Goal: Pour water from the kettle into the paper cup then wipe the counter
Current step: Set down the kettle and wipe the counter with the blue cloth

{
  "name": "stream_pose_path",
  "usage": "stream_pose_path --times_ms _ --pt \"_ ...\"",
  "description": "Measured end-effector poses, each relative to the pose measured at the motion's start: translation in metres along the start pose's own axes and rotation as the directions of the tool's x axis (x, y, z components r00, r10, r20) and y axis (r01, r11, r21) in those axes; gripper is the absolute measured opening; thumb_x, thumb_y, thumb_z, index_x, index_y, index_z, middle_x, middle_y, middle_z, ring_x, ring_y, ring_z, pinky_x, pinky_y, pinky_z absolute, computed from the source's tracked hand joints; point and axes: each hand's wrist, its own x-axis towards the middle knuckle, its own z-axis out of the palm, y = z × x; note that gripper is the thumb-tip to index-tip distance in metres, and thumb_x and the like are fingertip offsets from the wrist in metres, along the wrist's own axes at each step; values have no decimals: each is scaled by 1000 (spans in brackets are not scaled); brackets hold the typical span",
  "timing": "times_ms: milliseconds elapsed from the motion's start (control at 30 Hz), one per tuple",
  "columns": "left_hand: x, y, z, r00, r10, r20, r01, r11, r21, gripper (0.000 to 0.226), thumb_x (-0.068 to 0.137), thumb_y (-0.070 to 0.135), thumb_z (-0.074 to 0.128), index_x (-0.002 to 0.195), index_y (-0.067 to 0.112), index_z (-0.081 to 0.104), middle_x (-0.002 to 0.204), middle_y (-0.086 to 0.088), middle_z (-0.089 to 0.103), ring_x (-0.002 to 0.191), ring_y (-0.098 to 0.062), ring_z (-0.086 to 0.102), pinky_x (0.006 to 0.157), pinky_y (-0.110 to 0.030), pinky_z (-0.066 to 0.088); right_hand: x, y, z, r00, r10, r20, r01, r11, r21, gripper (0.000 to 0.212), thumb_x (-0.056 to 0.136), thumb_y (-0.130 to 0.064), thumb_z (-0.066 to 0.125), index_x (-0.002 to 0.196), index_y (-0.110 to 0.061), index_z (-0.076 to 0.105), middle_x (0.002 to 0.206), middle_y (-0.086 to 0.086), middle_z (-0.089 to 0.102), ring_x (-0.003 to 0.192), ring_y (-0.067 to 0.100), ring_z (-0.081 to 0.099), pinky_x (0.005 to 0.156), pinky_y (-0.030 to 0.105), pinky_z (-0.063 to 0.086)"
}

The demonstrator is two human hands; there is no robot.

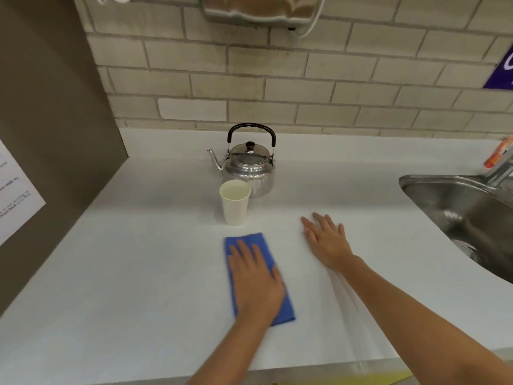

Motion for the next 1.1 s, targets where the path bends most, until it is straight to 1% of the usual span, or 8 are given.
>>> stream_pose_path --times_ms 67,133,300,433,633,800,1000,1100 --pt "-15 40 10 985 159 64 -156 986 -57 68 93 47 21 145 9 -1 154 -23 -10 141 -41 -13 116 -47 -10 0 3 -2 999 -29 31 29 1000 0 45 98 -42 18 143 -37 22 157 -4 14 145 21 3 117 48 0" --pt "-17 38 12 974 208 86 -201 976 -83 69 92 52 21 146 17 -1 155 -19 -14 142 -36 -16 116 -43 -11 0 13 -8 997 -63 37 64 998 -22 45 98 -42 17 143 -38 23 157 -5 13 145 20 1 117 49 -2" --pt "-15 -29 3 999 -25 -49 23 999 -35 65 93 49 22 146 18 2 156 -19 -5 144 -33 -6 118 -41 -2 5 60 -35 999 28 -20 -28 999 -40 44 99 -40 19 142 -34 27 157 -2 14 145 22 3 117 52 0" --pt "-2 14 16 982 -152 -108 151 988 -20 66 94 44 23 144 6 1 154 -27 -2 143 -40 -1 118 -45 0 9 79 -40 998 59 -1 -59 998 -32 45 99 -40 19 144 -33 23 157 -1 14 145 22 4 117 52 2" --pt "100 125 47 998 58 -11 -59 998 -18 59 96 37 21 144 7 5 154 -25 0 143 -40 -1 118 -46 -1 14 92 -29 999 26 -31 -26 1000 -15 46 99 -39 16 144 -36 19 158 -4 12 145 20 1 118 49 2" --pt "187 146 45 997 31 69 -31 1000 -1 53 98 35 18 145 13 8 156 -21 -1 143 -38 -1 119 -45 -1 20 98 -21 999 15 -49 -13 999 33 47 98 -42 11 144 -37 17 158 -6 9 145 18 -2 118 47 -1" --pt "94 139 63 989 112 -95 -122 986 -112 52 96 37 20 145 21 11 157 -17 5 144 -33 1 118 -42 -2 21 99 -22 999 16 -52 -14 999 45 48 97 -43 11 144 -36 18 158 -6 10 145 18 -1 118 48 -1" --pt "64 128 63 992 104 -70 -110 991 -83 55 95 43 22 145 27 7 156 -17 1 144 -35 -2 116 -43 -6 21 99 -22 999 13 -42 -11 999 52 49 97 -45 9 145 -36 17 158 -6 9 145 18 -3 118 48 -2"
